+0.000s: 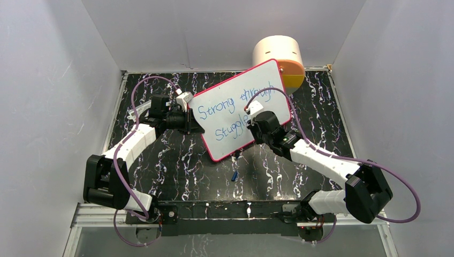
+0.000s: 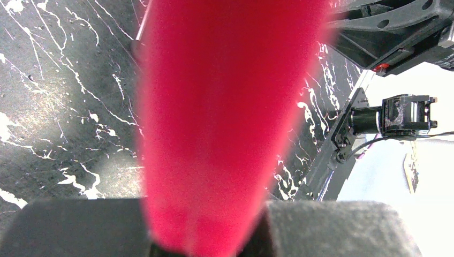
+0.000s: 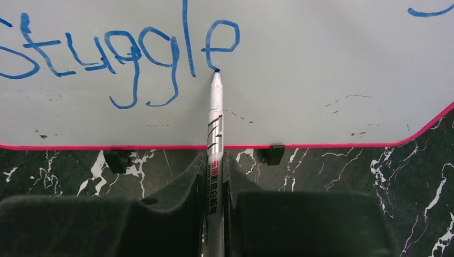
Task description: Write a sentence on the whiteboard
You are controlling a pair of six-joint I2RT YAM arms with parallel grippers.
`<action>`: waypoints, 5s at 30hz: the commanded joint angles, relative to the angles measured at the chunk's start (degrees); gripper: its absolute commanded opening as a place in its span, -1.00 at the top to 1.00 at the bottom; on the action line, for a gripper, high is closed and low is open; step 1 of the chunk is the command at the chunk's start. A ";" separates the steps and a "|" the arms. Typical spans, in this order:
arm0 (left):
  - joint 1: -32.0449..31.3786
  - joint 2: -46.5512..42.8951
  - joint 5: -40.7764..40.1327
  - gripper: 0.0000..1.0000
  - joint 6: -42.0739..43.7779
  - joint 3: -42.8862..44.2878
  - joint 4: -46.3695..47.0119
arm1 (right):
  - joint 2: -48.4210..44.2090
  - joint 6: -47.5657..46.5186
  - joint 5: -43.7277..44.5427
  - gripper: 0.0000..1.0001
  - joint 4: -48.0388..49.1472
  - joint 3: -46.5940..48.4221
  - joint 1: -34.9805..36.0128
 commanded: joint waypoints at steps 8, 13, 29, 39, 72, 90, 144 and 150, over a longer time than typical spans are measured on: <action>0.38 0.64 -5.48 1.00 1.99 0.33 -3.44 | -1.20 0.01 6.26 1.00 3.30 0.17 -0.27; 0.41 0.55 -5.58 1.00 1.99 0.33 -3.48 | -3.92 0.01 7.18 1.00 4.23 0.32 -0.40; 0.38 0.37 -5.64 1.00 1.98 0.33 -3.56 | -3.52 0.01 4.95 1.00 5.76 1.54 -2.94; 0.38 0.29 -5.61 1.00 2.04 0.33 -3.59 | -2.11 -1.48 4.34 1.00 6.39 2.20 -3.15; 0.38 0.27 -5.55 1.00 2.08 0.31 -3.61 | 0.54 -2.36 0.12 1.00 7.96 3.84 -3.24; 0.38 0.38 -5.67 1.00 2.08 0.33 -3.57 | 0.93 -1.57 -0.89 1.00 3.03 1.75 -3.24; 0.24 0.03 -6.43 1.00 2.08 0.09 -3.60 | -1.15 1.11 -2.97 1.00 2.89 3.03 -3.59; 0.21 -0.22 -7.04 1.00 2.08 0.16 -3.68 | -5.03 1.33 0.45 1.00 1.02 1.26 -3.86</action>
